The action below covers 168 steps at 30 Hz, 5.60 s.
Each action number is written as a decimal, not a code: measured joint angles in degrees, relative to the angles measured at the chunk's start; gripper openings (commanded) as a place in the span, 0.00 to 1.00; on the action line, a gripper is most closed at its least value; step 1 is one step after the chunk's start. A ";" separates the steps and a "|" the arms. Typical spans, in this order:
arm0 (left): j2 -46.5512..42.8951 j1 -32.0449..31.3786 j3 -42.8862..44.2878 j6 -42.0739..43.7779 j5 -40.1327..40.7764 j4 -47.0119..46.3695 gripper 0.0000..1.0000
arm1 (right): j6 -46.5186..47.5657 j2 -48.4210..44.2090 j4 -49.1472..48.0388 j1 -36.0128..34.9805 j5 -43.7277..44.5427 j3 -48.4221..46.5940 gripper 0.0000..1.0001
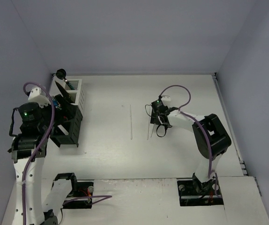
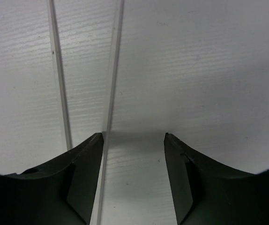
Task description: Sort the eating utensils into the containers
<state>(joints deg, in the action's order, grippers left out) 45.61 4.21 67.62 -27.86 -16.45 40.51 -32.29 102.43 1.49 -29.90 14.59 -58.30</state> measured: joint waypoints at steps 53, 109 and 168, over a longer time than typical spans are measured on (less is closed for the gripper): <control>21.80 -41.87 4.92 -13.44 5.95 -19.94 0.78 | 22.65 -38.44 -7.31 -18.16 -21.19 5.34 0.00; 5.90 -0.48 -13.29 7.59 41.13 -19.24 0.14 | 11.56 -29.10 -7.90 -10.36 -8.60 10.10 0.85; 21.05 -38.56 4.18 -12.94 6.58 -14.43 0.80 | 17.65 -33.78 -12.55 -20.19 -17.44 4.22 0.00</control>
<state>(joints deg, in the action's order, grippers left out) 66.66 -34.35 71.80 -40.79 -9.86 26.08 -14.64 68.65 -11.06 -50.10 -2.85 -54.08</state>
